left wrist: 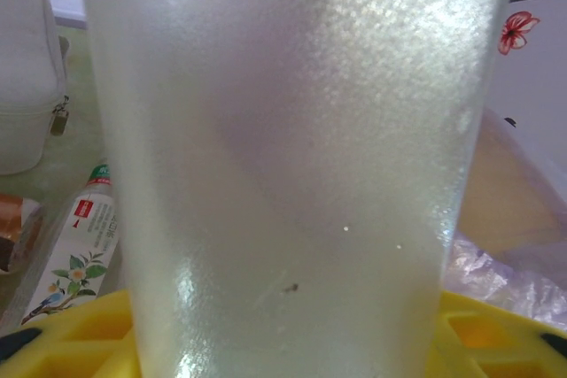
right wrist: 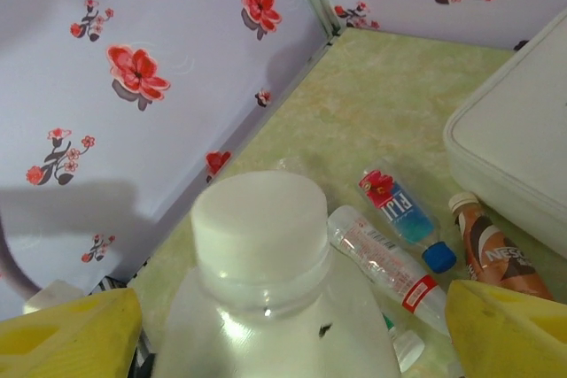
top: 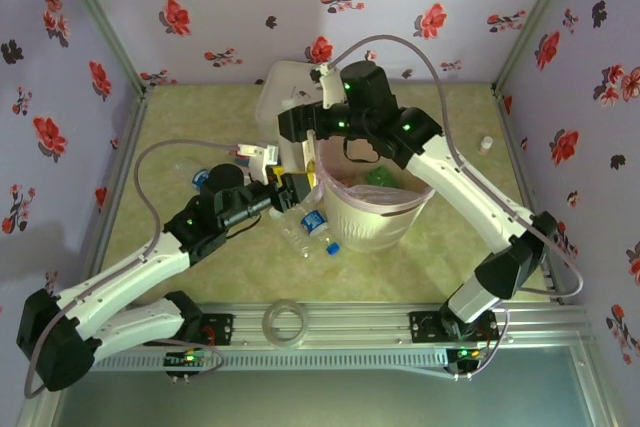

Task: Put the plastic bottles in the bin

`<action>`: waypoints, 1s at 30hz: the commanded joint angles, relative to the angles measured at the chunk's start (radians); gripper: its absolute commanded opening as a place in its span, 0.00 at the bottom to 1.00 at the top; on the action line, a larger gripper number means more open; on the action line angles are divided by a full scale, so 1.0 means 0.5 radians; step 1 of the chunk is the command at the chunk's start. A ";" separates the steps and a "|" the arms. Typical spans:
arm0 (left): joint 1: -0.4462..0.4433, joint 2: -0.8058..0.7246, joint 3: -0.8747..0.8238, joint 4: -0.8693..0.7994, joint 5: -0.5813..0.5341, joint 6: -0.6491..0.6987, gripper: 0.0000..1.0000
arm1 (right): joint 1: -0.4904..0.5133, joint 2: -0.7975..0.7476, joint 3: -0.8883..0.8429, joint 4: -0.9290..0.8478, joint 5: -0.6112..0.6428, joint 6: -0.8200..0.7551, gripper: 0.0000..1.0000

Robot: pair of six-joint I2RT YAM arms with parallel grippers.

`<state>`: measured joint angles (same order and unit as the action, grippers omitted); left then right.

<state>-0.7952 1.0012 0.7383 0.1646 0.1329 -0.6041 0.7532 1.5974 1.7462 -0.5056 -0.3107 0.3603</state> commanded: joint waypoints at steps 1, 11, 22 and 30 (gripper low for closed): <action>-0.015 -0.032 0.079 0.100 0.029 0.099 0.00 | 0.021 0.044 0.081 -0.025 -0.073 0.038 0.86; -0.014 -0.029 0.064 0.144 -0.001 0.090 0.00 | 0.046 0.073 0.075 -0.021 -0.044 0.045 0.62; -0.011 -0.090 -0.001 0.131 -0.108 0.061 0.56 | 0.046 0.067 0.069 0.073 -0.023 0.074 0.52; -0.008 -0.214 -0.051 0.036 -0.158 0.040 0.99 | 0.046 0.082 0.130 0.230 -0.024 0.089 0.51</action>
<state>-0.7948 0.9321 0.7338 0.1642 0.0856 -0.5911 0.7715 1.6318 1.7611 -0.4675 -0.3298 0.3912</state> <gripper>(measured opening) 0.979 0.590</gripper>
